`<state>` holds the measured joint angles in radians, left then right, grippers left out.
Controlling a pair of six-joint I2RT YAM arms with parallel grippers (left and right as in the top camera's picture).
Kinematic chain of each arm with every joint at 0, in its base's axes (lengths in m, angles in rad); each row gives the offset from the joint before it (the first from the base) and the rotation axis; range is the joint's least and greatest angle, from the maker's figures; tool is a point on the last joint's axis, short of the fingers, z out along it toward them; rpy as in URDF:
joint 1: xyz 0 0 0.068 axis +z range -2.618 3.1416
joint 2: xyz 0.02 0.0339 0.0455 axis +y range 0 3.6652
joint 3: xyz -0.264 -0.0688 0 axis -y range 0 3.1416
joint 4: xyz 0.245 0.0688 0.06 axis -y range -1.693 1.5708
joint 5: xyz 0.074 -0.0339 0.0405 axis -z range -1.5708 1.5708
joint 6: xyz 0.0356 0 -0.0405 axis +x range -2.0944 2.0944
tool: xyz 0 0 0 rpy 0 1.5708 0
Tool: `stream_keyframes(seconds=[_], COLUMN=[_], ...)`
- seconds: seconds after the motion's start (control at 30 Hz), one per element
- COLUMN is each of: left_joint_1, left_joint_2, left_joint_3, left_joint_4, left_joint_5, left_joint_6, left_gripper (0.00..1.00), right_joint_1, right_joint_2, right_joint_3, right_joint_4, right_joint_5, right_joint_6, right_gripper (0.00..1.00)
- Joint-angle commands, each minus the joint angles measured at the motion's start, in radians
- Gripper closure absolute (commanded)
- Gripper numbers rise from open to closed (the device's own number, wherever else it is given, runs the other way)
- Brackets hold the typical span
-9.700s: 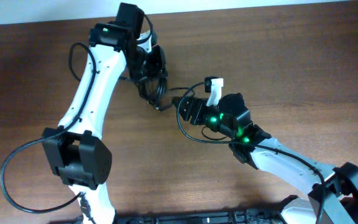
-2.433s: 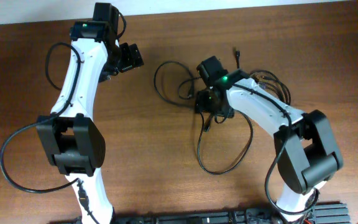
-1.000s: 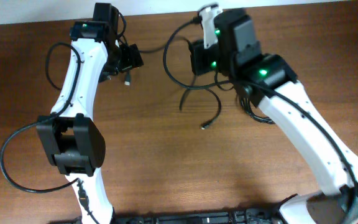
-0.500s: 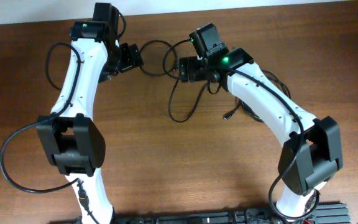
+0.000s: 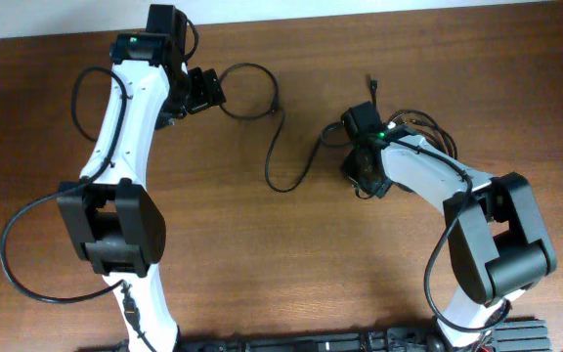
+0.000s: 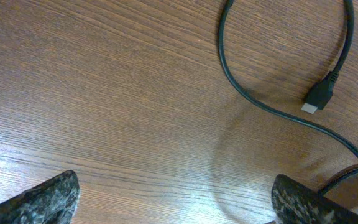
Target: Untangle cables
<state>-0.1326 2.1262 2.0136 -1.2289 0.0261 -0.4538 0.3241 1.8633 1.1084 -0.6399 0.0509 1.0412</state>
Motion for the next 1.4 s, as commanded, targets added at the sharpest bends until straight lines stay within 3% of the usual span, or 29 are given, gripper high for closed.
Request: stream_keyframes(seconds=[0.0,0.07,0.2,0.27,0.33,0.4,0.43,0.53,0.6,0.63,0.77,0.8,0.83,0.9,1.0,1.07,1.17,1.23,1.3,1.33,1.37], left_joint_1=[0.004,0.004,0.004,0.004,0.004,0.004,0.004,0.004,0.004,0.004,0.004,0.004,0.004,0.004,0.004,0.004,0.004,0.004,0.004,0.004,0.004], left_joint_2=[0.000,0.000,0.000,0.000,0.000,0.000,0.000,0.000,0.000,0.000,0.000,0.000,0.000,0.000,0.000,0.000,0.000,0.000,0.000,0.000,0.000], left_joint_3=[-0.002,-0.002,-0.002,-0.002,-0.002,-0.002,-0.002,-0.002,-0.002,-0.002,-0.002,-0.002,-0.002,-0.002,-0.002,-0.002,-0.002,-0.002,-0.002,-0.002,-0.002], left_joint_4=[0.002,0.002,0.002,0.002,0.002,0.002,0.002,0.002,0.002,0.002,0.002,0.002,0.002,0.002,0.002,0.002,0.002,0.002,0.002,0.002,0.002], left_joint_5=[-0.007,-0.007,-0.007,-0.007,-0.007,-0.007,-0.007,-0.007,-0.007,-0.007,-0.007,-0.007,-0.007,-0.007,-0.007,-0.007,-0.007,-0.007,-0.007,-0.007,-0.007], left_joint_6=[-0.001,-0.001,-0.001,-0.001,-0.001,-0.001,-0.001,-0.001,-0.001,-0.001,-0.001,-0.001,-0.001,-0.001,-0.001,-0.001,-0.001,-0.001,-0.001,-0.001,-0.001], left_gripper=[0.01,0.01,0.01,0.01,0.01,0.01,0.01,0.01,0.01,0.01,0.01,0.01,0.01,0.01,0.01,0.01,0.01,0.01,0.01,0.01,0.01], right_joint_1=[0.002,0.002,0.002,0.003,0.004,0.004,0.004,0.004,0.004,0.005,0.042,0.043,0.043,0.048,0.076,0.087,0.102,0.142,0.165,0.175,0.183], right_joint_2=[0.005,-0.037,-0.223,-0.299,-0.286,-0.292,-0.294,-0.264,-0.142,-0.021,0.217,0.244,0.264,0.281,0.286,0.296,0.406,0.518,0.571,0.584,0.586], right_joint_3=[-0.015,0.049,0.183,0.187,0.186,0.186,0.186,0.186,0.186,0.186,0.186,0.186,0.186,0.186,0.234,0.310,0.387,0.454,0.478,0.478,0.478], right_joint_4=[0.076,0.059,-0.033,0.010,0.165,0.320,0.485,0.738,0.864,0.995,1.101,1.101,1.101,1.081,0.977,0.901,0.924,0.951,0.950,0.936,0.887], right_joint_5=[0.009,0.006,0.003,0.001,-0.212,-0.232,-0.232,-0.290,-0.399,-0.480,-0.484,-0.484,-0.482,-0.475,-0.327,-0.288,-0.282,-0.137,-0.114,-0.113,-0.098], right_joint_6=[-0.079,-0.271,-0.531,-0.638,-0.938,-1.060,-1.136,-1.138,-1.128,-1.037,-0.999,-0.999,-0.999,-0.999,-1.097,-1.169,-1.169,-1.168,-1.168,-1.168,-1.167], right_gripper=[0.96,0.96,0.96,0.96,0.96,0.96,0.96,0.96,0.96,0.94,0.76,0.66,0.44,0.21,0.15,0.14,0.13,0.14,0.15,0.27,0.57])
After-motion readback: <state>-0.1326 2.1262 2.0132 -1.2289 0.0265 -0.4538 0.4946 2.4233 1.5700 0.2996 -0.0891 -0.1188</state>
